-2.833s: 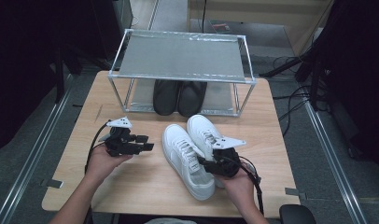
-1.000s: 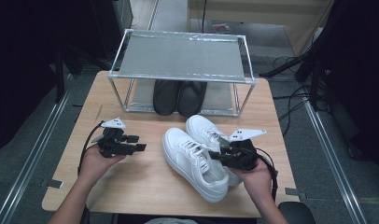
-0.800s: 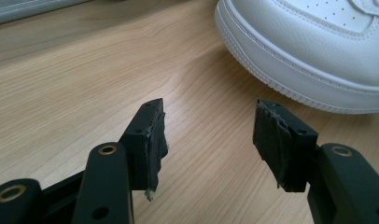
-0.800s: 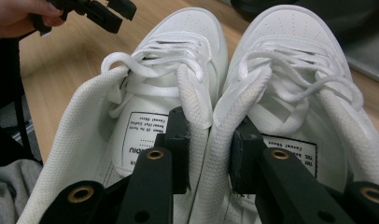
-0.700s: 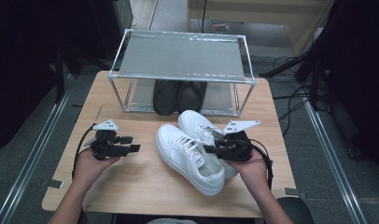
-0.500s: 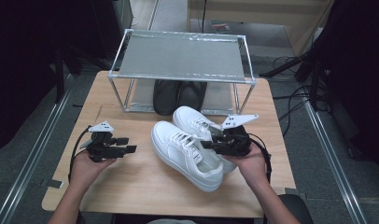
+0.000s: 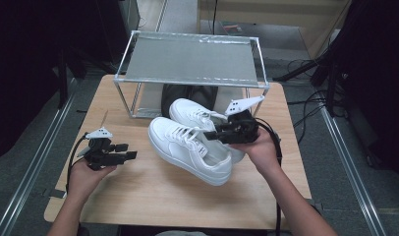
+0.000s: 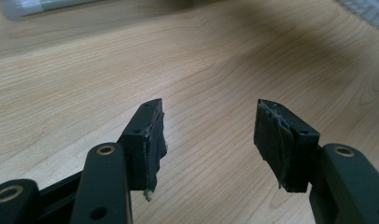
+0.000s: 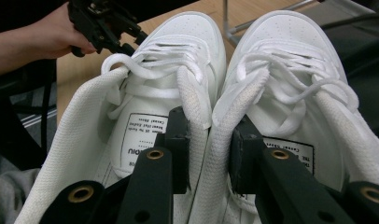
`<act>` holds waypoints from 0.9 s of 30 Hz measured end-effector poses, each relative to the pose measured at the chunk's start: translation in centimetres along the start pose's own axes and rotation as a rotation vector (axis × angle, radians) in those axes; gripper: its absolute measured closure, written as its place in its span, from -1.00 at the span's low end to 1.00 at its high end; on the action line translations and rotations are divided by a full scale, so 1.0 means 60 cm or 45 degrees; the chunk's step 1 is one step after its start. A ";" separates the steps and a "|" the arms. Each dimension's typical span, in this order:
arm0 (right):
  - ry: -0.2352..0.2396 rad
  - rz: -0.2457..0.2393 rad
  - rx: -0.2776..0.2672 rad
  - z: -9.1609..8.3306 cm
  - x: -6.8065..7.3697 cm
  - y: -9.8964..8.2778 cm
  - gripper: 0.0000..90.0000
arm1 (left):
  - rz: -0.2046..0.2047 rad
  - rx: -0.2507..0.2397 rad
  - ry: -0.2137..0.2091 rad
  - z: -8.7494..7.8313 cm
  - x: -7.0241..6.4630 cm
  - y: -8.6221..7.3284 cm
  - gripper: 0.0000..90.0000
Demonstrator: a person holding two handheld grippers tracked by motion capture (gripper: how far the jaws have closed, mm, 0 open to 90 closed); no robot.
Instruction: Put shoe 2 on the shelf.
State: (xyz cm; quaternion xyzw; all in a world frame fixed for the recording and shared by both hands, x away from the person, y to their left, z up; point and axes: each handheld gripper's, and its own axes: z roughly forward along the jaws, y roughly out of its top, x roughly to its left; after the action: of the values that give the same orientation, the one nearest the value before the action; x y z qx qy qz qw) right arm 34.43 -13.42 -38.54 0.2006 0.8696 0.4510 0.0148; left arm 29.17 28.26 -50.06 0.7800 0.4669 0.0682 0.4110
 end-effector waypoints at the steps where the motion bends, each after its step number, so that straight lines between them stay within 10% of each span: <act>1: 0.012 -0.016 0.006 0.000 0.000 0.008 0.66 | -0.003 -0.002 -0.003 0.000 0.000 -0.001 -0.04; 27: 0.137 -0.109 -0.025 -0.027 0.014 0.177 0.65 | 0.007 -0.004 0.002 0.000 0.001 -0.001 -0.07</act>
State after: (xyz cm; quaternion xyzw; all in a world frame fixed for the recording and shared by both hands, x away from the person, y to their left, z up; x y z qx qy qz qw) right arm 36.89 -8.92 -29.09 0.1384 0.8725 0.4685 -0.0108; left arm 29.15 28.35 -50.14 0.7806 0.4650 0.0709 0.4117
